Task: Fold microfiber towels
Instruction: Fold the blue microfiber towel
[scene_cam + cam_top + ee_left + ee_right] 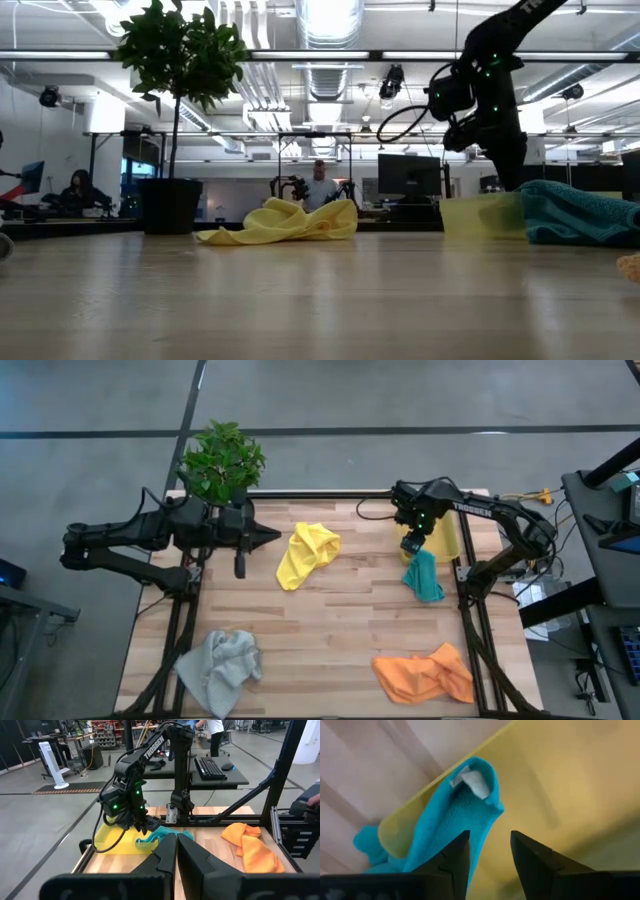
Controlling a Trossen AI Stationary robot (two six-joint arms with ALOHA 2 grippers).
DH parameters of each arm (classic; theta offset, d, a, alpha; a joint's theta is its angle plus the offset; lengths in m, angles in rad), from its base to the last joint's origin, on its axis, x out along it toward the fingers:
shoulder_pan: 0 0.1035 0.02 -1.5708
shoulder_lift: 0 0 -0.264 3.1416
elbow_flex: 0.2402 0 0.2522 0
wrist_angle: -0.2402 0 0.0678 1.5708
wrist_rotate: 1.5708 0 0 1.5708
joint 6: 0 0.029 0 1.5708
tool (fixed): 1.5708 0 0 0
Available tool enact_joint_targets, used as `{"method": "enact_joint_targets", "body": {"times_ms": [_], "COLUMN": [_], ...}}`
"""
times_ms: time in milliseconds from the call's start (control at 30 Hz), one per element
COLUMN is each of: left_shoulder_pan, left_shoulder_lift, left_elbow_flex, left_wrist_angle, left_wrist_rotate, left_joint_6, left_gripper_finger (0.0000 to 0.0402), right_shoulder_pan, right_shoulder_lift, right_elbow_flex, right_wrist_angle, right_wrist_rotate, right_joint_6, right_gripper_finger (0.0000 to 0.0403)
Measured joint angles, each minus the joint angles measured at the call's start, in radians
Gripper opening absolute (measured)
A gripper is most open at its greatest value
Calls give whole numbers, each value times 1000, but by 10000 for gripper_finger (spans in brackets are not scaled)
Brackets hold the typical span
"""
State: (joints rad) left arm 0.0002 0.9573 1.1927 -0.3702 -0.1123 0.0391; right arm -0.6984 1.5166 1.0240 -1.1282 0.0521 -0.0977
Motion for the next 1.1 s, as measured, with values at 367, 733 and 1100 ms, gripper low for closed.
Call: {"method": "enact_joint_targets", "body": {"times_ms": [367,733,1100], "left_shoulder_pan": [0,0,0], "left_shoulder_lift": [14,27,31], "left_elbow_flex": [1,1,0], "left_wrist_angle": [29,33,47], "left_wrist_rotate": [0,0,0], "left_joint_6": [0,-1,-1], "left_gripper_finger": [0,0,0], "right_shoulder_pan": [-6,-5,-5], "right_shoulder_lift": [6,90,112], "right_elbow_flex": [8,-4,-9], "right_wrist_angle": [85,107,123], "right_wrist_rotate": [-2,0,0], "right_joint_6": [-19,-102,-124], "right_gripper_finger": [228,204,85]}}
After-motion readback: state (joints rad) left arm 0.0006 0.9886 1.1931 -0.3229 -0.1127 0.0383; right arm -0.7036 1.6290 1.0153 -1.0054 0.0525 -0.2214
